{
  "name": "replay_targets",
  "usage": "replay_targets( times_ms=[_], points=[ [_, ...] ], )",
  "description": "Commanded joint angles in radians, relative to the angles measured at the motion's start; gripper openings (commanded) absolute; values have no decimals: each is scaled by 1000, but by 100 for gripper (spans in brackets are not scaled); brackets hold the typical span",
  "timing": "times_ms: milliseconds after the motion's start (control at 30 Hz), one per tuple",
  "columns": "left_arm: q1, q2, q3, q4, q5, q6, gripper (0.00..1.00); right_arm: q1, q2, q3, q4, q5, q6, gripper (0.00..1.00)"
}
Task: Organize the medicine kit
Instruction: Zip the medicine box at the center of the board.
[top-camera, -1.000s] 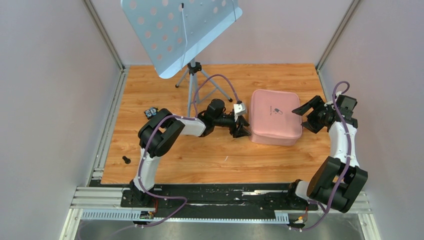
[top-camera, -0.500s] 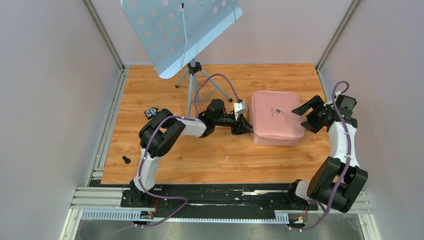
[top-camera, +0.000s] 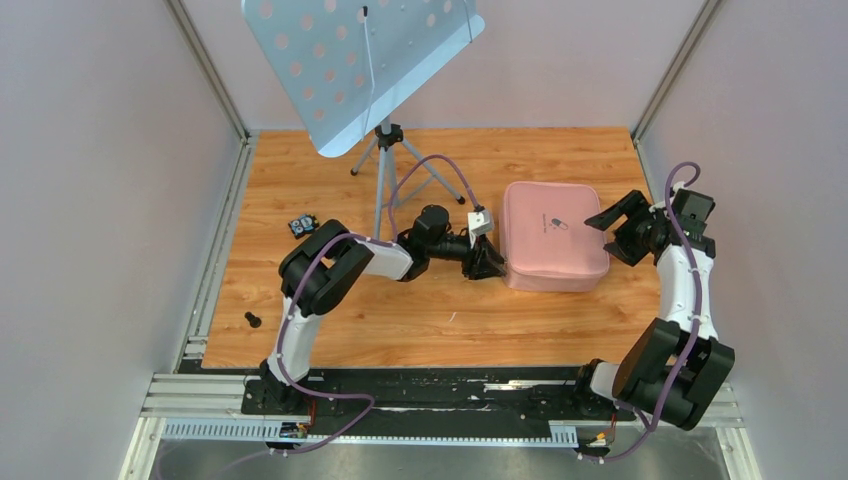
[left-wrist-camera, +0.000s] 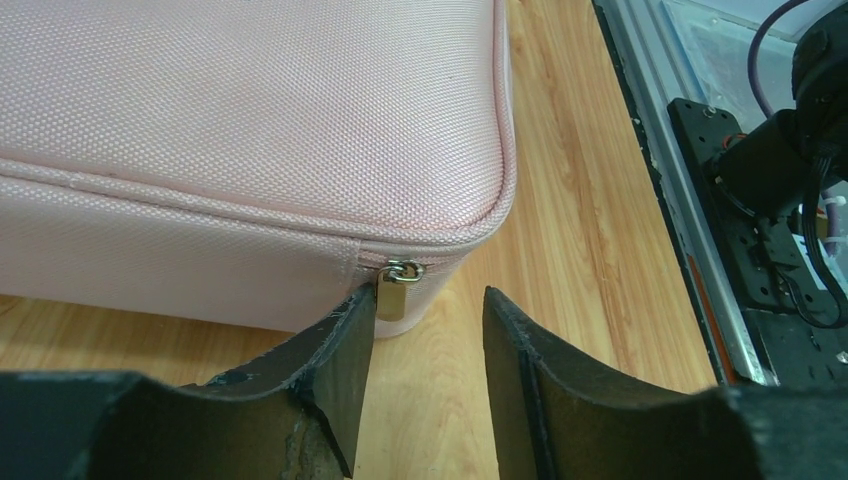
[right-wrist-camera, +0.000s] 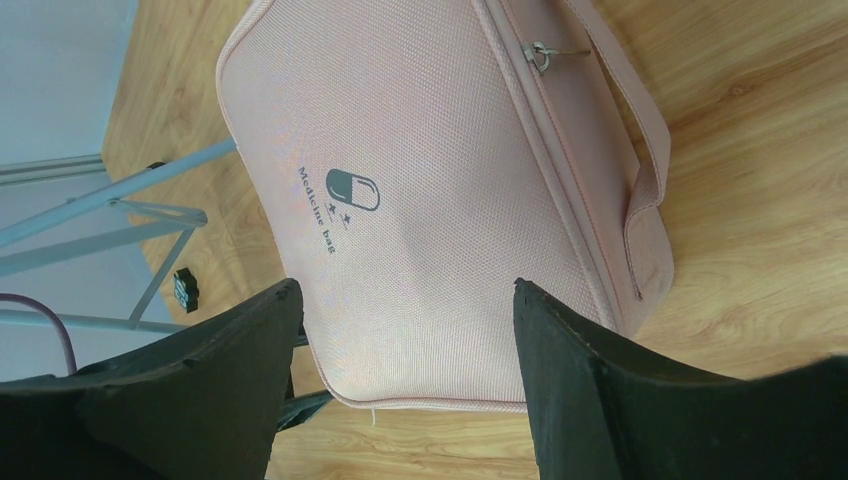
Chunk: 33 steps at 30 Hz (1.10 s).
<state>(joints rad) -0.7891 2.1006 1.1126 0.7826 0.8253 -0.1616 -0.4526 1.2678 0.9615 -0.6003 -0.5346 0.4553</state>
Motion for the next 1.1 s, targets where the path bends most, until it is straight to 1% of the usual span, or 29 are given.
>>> replay_targets(
  times_ms=[0,200,333,400,467,567,600,767,933,1067],
  points=[
    [-13,5,2,58,-14,-11,53,2,-28,-1,34,10,2,75],
    [-17,28,26,59,-16,-24,53,2,-30,-3,32,12,0,75],
    [-22,40,37,60,-21,-30,50,2,-29,-1,31,12,0,75],
    [-23,43,40,67,-27,-37,47,3,-28,-1,30,12,-1,75],
    [-24,43,39,76,-38,-45,39,3,-28,-3,30,12,-1,75],
    [-25,39,32,87,-50,-54,32,2,-28,-3,29,12,-1,75],
    [-25,38,31,88,-52,-56,27,3,-28,-3,29,12,-2,75],
    [-25,31,29,92,-60,-68,16,2,-28,-3,29,12,0,75],
    [-25,13,18,95,-71,-82,1,3,-30,-3,29,17,-1,75],
    [-25,-16,-18,112,-97,-101,0,2,-28,-3,30,21,1,75]
  ],
)
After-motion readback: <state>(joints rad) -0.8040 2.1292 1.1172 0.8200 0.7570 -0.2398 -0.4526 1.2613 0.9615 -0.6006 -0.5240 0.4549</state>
